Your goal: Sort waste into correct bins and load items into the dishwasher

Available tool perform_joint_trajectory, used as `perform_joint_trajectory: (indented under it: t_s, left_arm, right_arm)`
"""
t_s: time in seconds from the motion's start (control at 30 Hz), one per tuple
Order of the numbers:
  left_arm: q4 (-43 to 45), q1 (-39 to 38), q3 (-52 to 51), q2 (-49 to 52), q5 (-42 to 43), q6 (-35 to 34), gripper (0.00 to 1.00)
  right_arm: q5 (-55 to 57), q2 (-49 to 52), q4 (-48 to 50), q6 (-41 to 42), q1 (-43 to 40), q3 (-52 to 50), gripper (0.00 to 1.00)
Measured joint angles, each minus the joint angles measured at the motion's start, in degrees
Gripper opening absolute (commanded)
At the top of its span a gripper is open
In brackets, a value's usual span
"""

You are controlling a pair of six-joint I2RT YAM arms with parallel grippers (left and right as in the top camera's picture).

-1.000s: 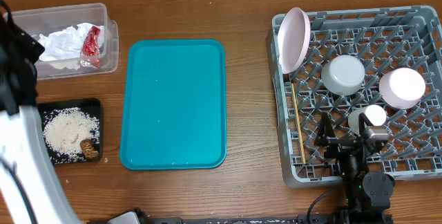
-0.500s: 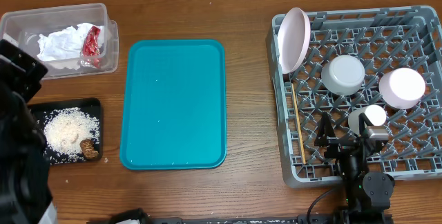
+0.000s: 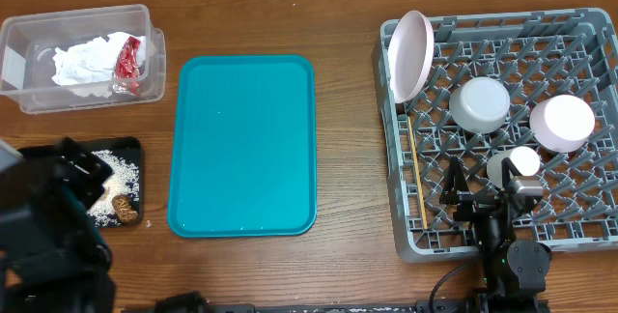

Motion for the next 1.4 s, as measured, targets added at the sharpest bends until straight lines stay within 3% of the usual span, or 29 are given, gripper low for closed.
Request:
perform_joint_trajectory:
  t_s: [0.3, 0.43, 0.53, 0.87, 1.4]
  left_arm:
    - [31.0, -8.6, -35.0, -15.0, 15.4, 1.9, 1.0]
    - [45.9, -9.7, -49.4, -21.8, 24.2, 5.4, 1.0]
    - [52.3, -9.9, -58.0, -27.4, 28.0, 6.8, 1.0]
    - [54.6, -9.9, -72.2, -41.1, 29.8, 8.0, 1.0]
    - [54.4, -10.0, -72.7, -43.9, 28.3, 17.2, 1.0]
  right_arm:
    - [0.0, 0.0, 0.0, 0.0, 0.0, 0.0, 1.0]
    - [0.0, 0.0, 0.0, 0.0, 0.0, 0.0, 1.0]
    - [0.0, 0.0, -0.1, 0.0, 0.0, 0.0, 1.0]
    - [0.0, 0.0, 0.0, 0.0, 0.0, 0.0, 1.0]
    - [0.0, 0.0, 0.0, 0.0, 0.0, 0.0, 1.0]
